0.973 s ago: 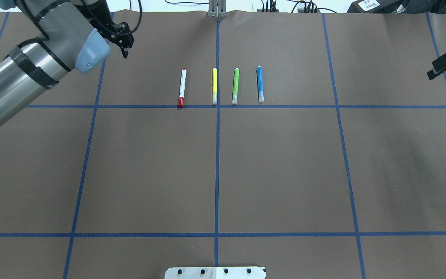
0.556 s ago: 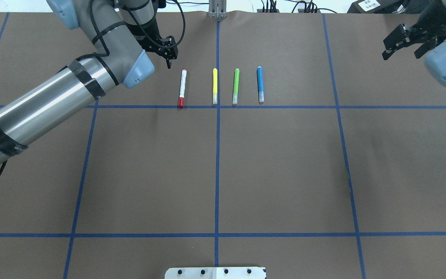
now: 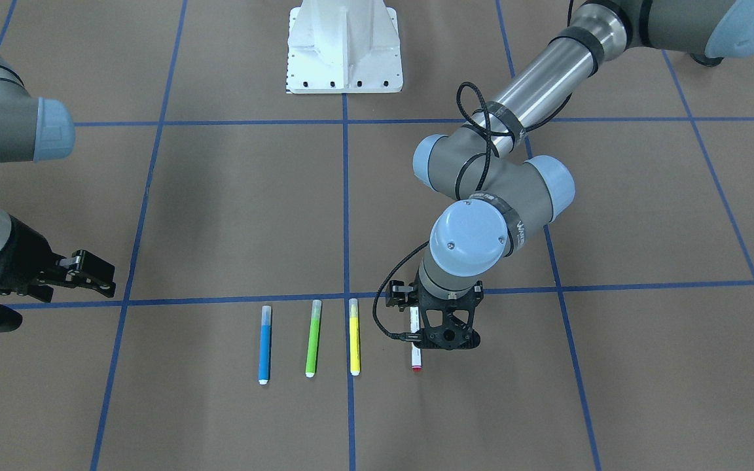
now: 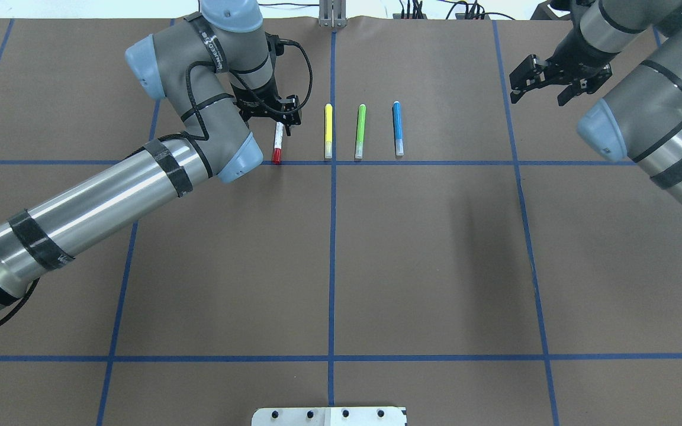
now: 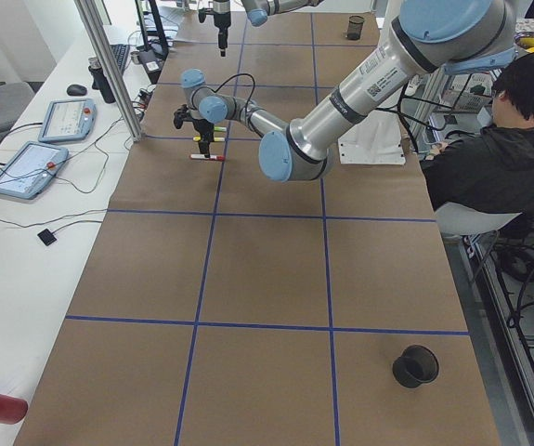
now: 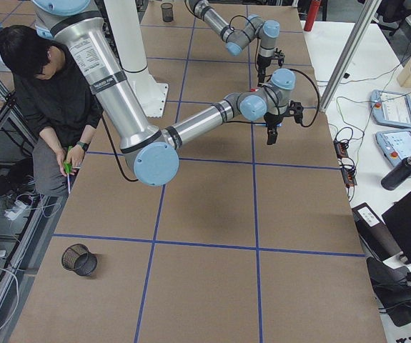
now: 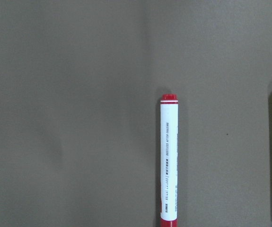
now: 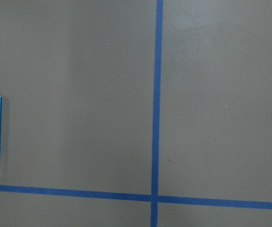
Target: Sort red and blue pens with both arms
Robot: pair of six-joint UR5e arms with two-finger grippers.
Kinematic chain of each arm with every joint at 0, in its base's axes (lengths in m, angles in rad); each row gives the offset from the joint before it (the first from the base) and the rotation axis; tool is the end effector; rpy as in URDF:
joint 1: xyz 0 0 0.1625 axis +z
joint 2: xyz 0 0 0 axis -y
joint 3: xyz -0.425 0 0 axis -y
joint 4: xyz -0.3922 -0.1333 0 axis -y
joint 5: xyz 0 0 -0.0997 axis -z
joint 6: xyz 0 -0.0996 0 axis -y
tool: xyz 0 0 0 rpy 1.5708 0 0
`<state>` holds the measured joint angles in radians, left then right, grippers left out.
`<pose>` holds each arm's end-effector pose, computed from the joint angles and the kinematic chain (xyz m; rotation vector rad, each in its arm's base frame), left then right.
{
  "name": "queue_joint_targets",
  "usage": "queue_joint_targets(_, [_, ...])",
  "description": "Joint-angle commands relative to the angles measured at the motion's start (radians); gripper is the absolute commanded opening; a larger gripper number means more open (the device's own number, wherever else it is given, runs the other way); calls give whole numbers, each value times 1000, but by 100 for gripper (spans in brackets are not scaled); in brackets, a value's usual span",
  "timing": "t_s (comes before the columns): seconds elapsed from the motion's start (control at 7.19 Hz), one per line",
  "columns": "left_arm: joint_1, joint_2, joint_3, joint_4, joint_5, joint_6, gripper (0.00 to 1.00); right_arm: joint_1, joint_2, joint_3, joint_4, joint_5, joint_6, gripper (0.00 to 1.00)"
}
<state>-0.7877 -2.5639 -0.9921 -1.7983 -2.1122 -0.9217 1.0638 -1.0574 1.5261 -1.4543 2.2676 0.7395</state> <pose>0.5387 -0.6574 0.2453 0.0186 0.8141 0.0429 -0.2714 -0.6316 0.3641 0.0606 -0.8751 0.0136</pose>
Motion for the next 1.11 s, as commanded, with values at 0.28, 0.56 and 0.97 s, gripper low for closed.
queue_joint_targets(0.28, [16,-6,35,-42,27,-19,80,-39,63,-53,11,-31,50,99])
queue_joint_targets(0.56, [27,-6,46,-76,27,-22,78,-44,68,-57,12,-30,50,99])
queue_joint_targets(0.97, [38,-6,55,-98,27,-23,73,-45,68,-55,12,-30,52,99])
